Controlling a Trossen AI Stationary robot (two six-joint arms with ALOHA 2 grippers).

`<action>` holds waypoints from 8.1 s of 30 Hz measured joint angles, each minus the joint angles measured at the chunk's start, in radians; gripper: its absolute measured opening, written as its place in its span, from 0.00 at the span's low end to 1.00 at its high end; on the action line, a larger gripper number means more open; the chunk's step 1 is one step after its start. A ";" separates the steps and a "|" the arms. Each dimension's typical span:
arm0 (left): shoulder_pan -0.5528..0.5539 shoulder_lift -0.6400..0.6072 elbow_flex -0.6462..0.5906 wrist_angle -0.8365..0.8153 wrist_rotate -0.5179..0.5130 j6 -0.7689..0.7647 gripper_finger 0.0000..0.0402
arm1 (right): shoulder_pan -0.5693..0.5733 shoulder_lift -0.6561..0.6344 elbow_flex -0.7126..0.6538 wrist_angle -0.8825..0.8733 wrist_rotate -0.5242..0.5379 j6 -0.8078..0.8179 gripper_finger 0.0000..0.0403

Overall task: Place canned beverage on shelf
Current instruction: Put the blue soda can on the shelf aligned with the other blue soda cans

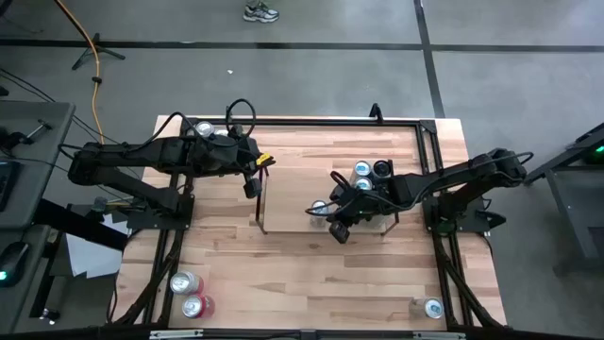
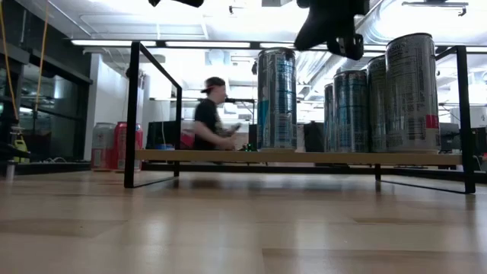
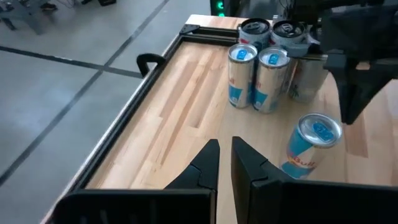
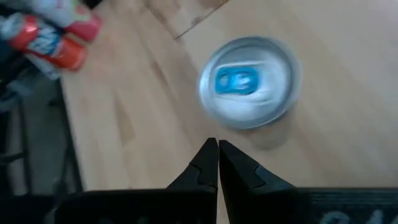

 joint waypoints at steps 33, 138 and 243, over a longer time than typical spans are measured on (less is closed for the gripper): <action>-0.124 0.595 0.175 -0.003 0.386 -0.471 0.00 | -0.053 -0.339 0.000 -0.125 0.378 -0.115 0.00; -0.074 0.761 0.093 0.685 0.235 -0.180 0.00 | -0.053 -0.338 0.000 -0.154 0.457 -0.114 0.00; 0.017 -0.535 -0.514 0.577 0.172 -0.075 0.00 | -0.053 -0.339 0.000 0.163 0.475 -0.447 0.00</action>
